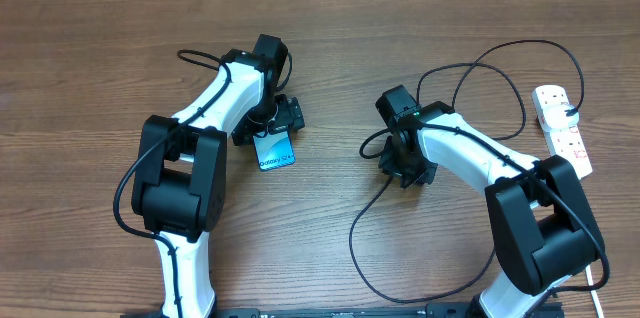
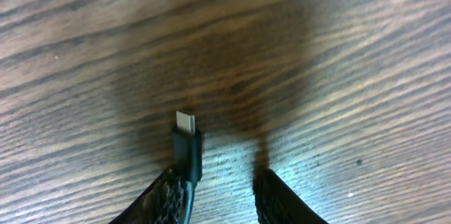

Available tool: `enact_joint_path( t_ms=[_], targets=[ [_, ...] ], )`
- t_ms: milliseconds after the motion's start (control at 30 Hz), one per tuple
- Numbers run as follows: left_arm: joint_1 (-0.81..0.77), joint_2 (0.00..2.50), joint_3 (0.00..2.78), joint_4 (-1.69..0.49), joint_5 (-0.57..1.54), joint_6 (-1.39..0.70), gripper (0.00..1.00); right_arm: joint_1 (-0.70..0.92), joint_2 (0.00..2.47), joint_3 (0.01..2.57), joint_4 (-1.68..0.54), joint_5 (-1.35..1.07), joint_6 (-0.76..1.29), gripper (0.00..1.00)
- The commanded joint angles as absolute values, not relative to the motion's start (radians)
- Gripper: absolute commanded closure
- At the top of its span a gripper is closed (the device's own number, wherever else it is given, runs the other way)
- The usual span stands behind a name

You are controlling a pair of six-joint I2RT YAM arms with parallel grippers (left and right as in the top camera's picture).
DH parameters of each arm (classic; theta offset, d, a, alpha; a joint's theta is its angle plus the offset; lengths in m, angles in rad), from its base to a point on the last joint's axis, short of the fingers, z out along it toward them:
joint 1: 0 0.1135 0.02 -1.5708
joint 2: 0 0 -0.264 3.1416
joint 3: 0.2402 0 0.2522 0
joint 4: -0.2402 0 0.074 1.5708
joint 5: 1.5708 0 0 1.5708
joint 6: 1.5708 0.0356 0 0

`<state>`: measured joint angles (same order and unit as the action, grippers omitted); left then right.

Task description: Plug charger to phone and switch on socket

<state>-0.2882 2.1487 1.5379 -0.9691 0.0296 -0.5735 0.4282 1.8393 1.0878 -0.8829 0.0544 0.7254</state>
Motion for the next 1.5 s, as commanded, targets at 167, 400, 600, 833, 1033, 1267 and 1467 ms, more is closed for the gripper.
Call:
enact_joint_path(
  t_ms=[167,400,600,833,1033,1267,1467],
  targets=[
    [-0.289,2.220,1.489,-0.962,0.123,-0.561,0.00,0.454,1.875,1.053,-0.820,0.051,0.771,0.65],
    [-0.289,2.220,1.489,-0.963,0.123,-0.560,0.00,0.454,1.875,1.040,-0.794,0.051,0.785,0.72],
    [-0.289,2.220,1.489,-0.963,0.123,-0.560,0.00,0.454,1.875,1.040,-0.786,0.089,0.785,0.80],
    [-0.289,2.220,1.489,-0.964,0.123,-0.556,0.00,0.454,1.875,1.040,-0.775,0.094,0.785,0.84],
    [-0.289,2.220,1.489,-0.963,0.123,-0.556,0.00,0.454,1.875,1.040,-0.762,0.112,0.785,0.87],
    [-0.289,2.220,1.489,-0.963,0.123,-0.556,0.00,0.454,1.875,1.040,-0.761,0.112,0.785,0.89],
    [-0.289,2.220,1.489,-0.964,0.124,-0.556,0.00,0.454,1.875,1.040,-0.773,0.111,0.777,0.96]
  ],
)
